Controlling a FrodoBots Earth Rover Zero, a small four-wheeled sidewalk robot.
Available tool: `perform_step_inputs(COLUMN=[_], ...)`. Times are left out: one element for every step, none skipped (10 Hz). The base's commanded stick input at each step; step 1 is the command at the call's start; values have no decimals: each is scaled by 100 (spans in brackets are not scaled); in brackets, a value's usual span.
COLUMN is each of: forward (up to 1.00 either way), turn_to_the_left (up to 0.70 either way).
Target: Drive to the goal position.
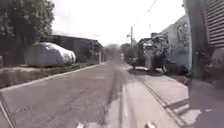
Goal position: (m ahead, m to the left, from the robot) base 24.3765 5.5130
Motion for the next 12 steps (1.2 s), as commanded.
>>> perform_step_inputs(forward=[100,100,100,100,100,100,100,100,100,100,100,100], turn_to_the_left=[0,0,0,0,0,0,0,0,0,0,0,0])
